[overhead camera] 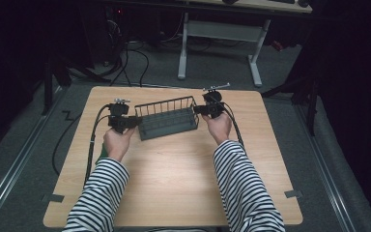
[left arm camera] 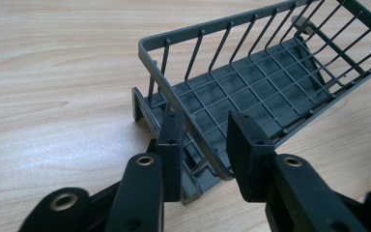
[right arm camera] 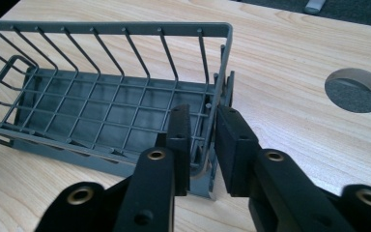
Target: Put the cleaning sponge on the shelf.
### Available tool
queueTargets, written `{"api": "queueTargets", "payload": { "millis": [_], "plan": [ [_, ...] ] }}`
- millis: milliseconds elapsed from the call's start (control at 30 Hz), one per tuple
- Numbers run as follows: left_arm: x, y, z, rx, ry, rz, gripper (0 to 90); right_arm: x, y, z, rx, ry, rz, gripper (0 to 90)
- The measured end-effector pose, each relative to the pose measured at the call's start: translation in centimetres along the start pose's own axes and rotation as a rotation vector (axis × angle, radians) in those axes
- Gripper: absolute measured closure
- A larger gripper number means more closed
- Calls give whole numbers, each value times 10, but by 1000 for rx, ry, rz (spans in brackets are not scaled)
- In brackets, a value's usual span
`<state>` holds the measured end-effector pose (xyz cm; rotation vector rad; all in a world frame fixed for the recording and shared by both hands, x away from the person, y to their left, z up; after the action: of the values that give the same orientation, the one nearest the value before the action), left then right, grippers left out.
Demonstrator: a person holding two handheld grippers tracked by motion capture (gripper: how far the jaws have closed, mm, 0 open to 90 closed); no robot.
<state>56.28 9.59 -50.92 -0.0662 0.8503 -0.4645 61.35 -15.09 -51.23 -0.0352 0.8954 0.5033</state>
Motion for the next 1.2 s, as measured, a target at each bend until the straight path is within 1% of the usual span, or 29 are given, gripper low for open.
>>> {"api": "queueTargets", "payload": {
  "millis": [67,133,233,400,500,567,700,800,900,967,1067,1200],
  "plan": [
    [-1,-1,-2,2,7,-4,700,0,-1,-1,-7,1,0,789],
    [-2,-3,-3,19,18,-4,700,-1,-1,-2,-13,7,3,792],
    [-4,-5,-5,32,30,-7,700,-3,-1,-4,-22,12,0,793],
    [-8,-12,-10,59,51,-12,700,-9,-2,-11,-29,12,18,793],
    [-10,-16,-13,59,57,-22,701,-12,-2,-14,-36,27,20,793],
    [-12,-18,-15,50,56,-38,701,-15,-2,-17,-42,33,21,793],
    [-15,-23,-20,56,54,-46,701,-19,-2,-22,-37,27,42,793],
    [-18,-27,-23,71,64,-50,701,-22,-2,-26,-35,27,54,791],
    [-20,-31,-27,69,69,-74,705,-25,-2,-31,-28,25,73,793],
    [-20,-33,-28,74,68,-79,706,-27,-3,-36,-25,24,88,793],
    [-19,-36,-28,79,74,-85,707,-31,-4,-39,-34,31,75,792],
    [-14,-41,-24,85,79,-88,710,-35,-9,-42,-26,36,59,791]
  ]
}}
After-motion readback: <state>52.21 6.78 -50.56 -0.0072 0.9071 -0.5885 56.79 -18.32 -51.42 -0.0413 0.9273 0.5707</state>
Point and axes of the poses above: each handheld gripper's, and its own axes: x roughly forward along the jaws, z roughly out of its top, y roughly to its left, the point moved 10 cm from there along x, roughly forward along the jaws, and after that the axes turned 3 degrees about y, right-handed, at the moved point
